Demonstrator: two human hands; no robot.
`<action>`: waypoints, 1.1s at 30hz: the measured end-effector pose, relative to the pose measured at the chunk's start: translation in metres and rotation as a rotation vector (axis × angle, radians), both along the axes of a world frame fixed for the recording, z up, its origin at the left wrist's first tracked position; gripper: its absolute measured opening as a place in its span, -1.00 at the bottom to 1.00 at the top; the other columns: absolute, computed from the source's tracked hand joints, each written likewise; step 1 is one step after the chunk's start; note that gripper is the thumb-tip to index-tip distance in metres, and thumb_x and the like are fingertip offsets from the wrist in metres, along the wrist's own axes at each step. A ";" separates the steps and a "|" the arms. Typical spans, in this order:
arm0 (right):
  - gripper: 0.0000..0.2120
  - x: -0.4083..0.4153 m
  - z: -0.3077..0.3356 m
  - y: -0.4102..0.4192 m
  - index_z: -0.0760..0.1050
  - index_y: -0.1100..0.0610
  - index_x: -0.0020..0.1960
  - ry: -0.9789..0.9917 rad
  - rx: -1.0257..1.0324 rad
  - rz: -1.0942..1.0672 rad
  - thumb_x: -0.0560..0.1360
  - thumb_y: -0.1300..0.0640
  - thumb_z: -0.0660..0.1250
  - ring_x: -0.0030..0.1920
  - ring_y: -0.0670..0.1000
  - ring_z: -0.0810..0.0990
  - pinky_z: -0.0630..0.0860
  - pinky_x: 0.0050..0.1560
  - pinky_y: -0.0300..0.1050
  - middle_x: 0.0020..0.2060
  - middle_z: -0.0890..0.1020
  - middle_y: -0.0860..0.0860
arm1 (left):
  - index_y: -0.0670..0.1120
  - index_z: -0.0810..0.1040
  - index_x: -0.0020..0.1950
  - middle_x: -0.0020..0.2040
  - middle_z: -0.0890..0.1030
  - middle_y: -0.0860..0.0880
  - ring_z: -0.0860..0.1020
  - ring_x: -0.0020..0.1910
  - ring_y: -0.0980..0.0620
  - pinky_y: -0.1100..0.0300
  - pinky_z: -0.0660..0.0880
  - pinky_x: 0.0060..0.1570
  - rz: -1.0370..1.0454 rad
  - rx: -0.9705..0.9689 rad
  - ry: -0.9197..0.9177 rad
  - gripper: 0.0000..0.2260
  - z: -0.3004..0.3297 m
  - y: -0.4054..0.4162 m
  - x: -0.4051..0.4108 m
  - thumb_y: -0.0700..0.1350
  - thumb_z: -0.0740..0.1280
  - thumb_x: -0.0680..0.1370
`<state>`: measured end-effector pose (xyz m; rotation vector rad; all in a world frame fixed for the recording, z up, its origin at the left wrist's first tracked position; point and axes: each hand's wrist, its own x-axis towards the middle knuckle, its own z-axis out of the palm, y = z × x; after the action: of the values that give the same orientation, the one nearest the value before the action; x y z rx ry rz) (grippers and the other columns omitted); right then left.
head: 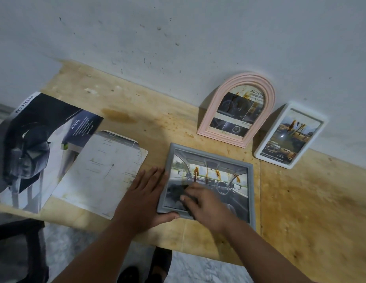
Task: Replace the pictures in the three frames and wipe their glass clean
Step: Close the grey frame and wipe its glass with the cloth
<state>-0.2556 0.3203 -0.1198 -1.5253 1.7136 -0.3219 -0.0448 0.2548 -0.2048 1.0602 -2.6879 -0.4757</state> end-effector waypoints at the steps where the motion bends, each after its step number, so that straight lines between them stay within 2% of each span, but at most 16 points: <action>1: -0.77 -0.003 0.007 -0.007 0.63 0.08 0.05 -0.155 0.070 -0.170 0.69 0.01 0.24 -0.28 -0.05 0.60 0.50 -0.30 -0.13 -0.13 0.62 -0.03 | -0.15 0.26 0.64 0.63 0.29 -0.14 0.19 0.64 -0.12 -0.22 0.22 0.56 0.001 0.011 -0.001 0.04 0.000 0.000 0.000 0.60 0.17 0.44; 3: -0.76 -0.011 0.016 -0.027 0.64 0.12 0.04 -0.288 0.060 -0.467 0.68 0.01 0.26 -0.45 0.05 0.57 0.47 -0.47 -0.13 -0.29 0.68 0.10 | -0.14 0.24 0.64 0.64 0.26 -0.14 0.16 0.65 -0.11 -0.21 0.20 0.57 0.006 0.026 -0.011 0.05 0.002 -0.001 0.000 0.61 0.17 0.43; 6: -0.72 -0.023 0.011 -0.060 0.64 0.14 0.00 -0.232 -0.068 -0.605 0.68 0.00 0.25 -0.45 0.17 0.62 0.51 -0.45 -0.12 -0.36 0.68 0.15 | -0.14 0.23 0.65 0.64 0.26 -0.13 0.16 0.65 -0.11 -0.21 0.18 0.57 0.012 0.029 -0.024 0.05 0.003 0.000 -0.001 0.61 0.17 0.43; 10: -0.72 -0.015 -0.008 -0.072 0.59 0.13 -0.09 0.053 -0.013 -0.416 0.68 0.03 0.23 -0.39 0.07 0.63 0.53 -0.32 -0.07 -0.38 0.64 0.06 | -0.14 0.23 0.65 0.63 0.27 -0.13 0.16 0.65 -0.10 -0.20 0.18 0.58 0.015 0.022 -0.011 0.05 0.001 0.001 0.000 0.61 0.17 0.43; 12: -0.76 -0.006 -0.011 -0.064 0.56 0.07 -0.10 0.182 -0.017 -0.325 0.67 0.04 0.22 -0.34 0.07 0.58 0.46 -0.28 -0.08 -0.33 0.62 0.04 | -0.14 0.23 0.65 0.63 0.27 -0.13 0.17 0.65 -0.10 -0.21 0.19 0.57 0.012 0.018 -0.006 0.05 0.001 0.001 -0.001 0.61 0.17 0.43; 16: -0.76 0.012 -0.005 -0.035 0.57 0.11 -0.01 0.276 -0.026 -0.186 0.68 0.02 0.19 -0.26 0.01 0.49 0.33 -0.29 -0.12 -0.23 0.54 -0.01 | -0.14 0.21 0.65 0.64 0.25 -0.12 0.13 0.66 -0.08 -0.20 0.16 0.58 0.010 0.026 -0.021 0.04 -0.001 0.000 0.000 0.61 0.15 0.44; 18: -0.76 0.020 -0.003 -0.017 0.55 0.11 0.01 0.316 -0.038 -0.100 0.68 0.02 0.17 -0.22 -0.01 0.45 0.30 -0.23 -0.12 -0.17 0.50 -0.03 | -0.13 0.21 0.66 0.65 0.24 -0.12 0.12 0.66 -0.08 -0.20 0.16 0.58 0.004 0.032 -0.030 0.04 -0.001 0.000 0.001 0.61 0.14 0.45; 21: -0.75 0.023 0.001 -0.002 0.56 0.11 0.05 0.320 0.011 0.002 0.69 0.01 0.16 -0.15 0.02 0.53 0.40 -0.16 -0.09 -0.06 0.55 0.02 | -0.13 0.21 0.65 0.64 0.25 -0.12 0.14 0.66 -0.09 -0.22 0.19 0.57 0.000 0.031 -0.025 0.03 0.001 0.000 0.000 0.61 0.13 0.45; 22: -0.76 0.021 0.005 -0.003 0.56 0.09 0.02 0.303 0.065 0.026 0.68 0.01 0.17 -0.16 0.03 0.55 0.43 -0.17 -0.07 -0.08 0.57 0.03 | -0.13 0.22 0.65 0.64 0.26 -0.12 0.15 0.65 -0.10 -0.22 0.20 0.56 0.001 0.029 -0.021 0.03 0.001 0.000 0.000 0.61 0.13 0.45; 24: -0.77 0.012 0.015 -0.014 0.54 0.04 -0.08 0.199 0.197 0.038 0.68 0.00 0.21 -0.28 -0.01 0.58 0.47 -0.24 -0.09 -0.24 0.60 0.01 | -0.14 0.24 0.65 0.64 0.27 -0.13 0.16 0.65 -0.10 -0.22 0.21 0.56 0.001 0.023 -0.010 0.03 0.001 0.000 0.001 0.60 0.15 0.45; 26: -0.76 0.000 0.025 -0.034 0.58 0.06 -0.11 0.047 0.244 -0.055 0.67 0.01 0.26 -0.40 -0.01 0.62 0.52 -0.30 -0.11 -0.34 0.64 0.03 | -0.15 0.24 0.64 0.63 0.28 -0.14 0.17 0.65 -0.11 -0.22 0.21 0.56 -0.002 0.021 0.000 0.03 0.001 0.000 0.001 0.60 0.16 0.45; 28: -0.76 -0.015 0.027 -0.061 0.62 0.05 -0.09 0.039 0.101 -0.188 0.66 -0.01 0.27 -0.37 0.04 0.65 0.58 -0.27 -0.07 -0.32 0.67 0.05 | -0.15 0.22 0.65 0.63 0.27 -0.15 0.16 0.65 -0.11 -0.22 0.20 0.56 0.000 0.027 -0.004 0.04 0.002 0.000 0.001 0.60 0.16 0.44; 29: -0.76 -0.020 0.025 -0.073 0.63 0.04 -0.07 0.129 -0.013 -0.203 0.66 -0.03 0.26 -0.32 0.05 0.64 0.59 -0.22 -0.03 -0.28 0.66 0.03 | -0.15 0.20 0.65 0.64 0.26 -0.14 0.15 0.65 -0.11 -0.22 0.19 0.57 0.003 0.029 -0.010 0.05 0.002 0.000 0.001 0.61 0.15 0.44; 31: -0.74 -0.023 0.013 -0.086 0.61 0.07 0.09 0.377 -0.173 -0.132 0.67 -0.04 0.21 -0.19 0.08 0.57 0.53 -0.15 -0.02 -0.11 0.57 0.03 | -0.15 0.18 0.66 0.65 0.23 -0.13 0.12 0.66 -0.09 -0.20 0.16 0.58 0.008 0.034 -0.024 0.06 0.002 0.000 0.000 0.61 0.14 0.44; 33: -0.69 -0.017 -0.004 -0.084 0.57 0.09 0.26 0.532 -0.180 0.005 0.68 -0.03 0.18 -0.09 0.14 0.57 0.44 -0.17 -0.05 0.06 0.50 0.07 | -0.14 0.17 0.66 0.65 0.22 -0.12 0.11 0.67 -0.08 -0.19 0.15 0.59 0.012 0.037 -0.032 0.06 0.002 0.000 0.000 0.62 0.14 0.44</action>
<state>-0.2725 0.2361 -0.1237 -1.8636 2.1316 -0.0669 -0.0451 0.2552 -0.2032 1.1019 -2.7094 -0.5128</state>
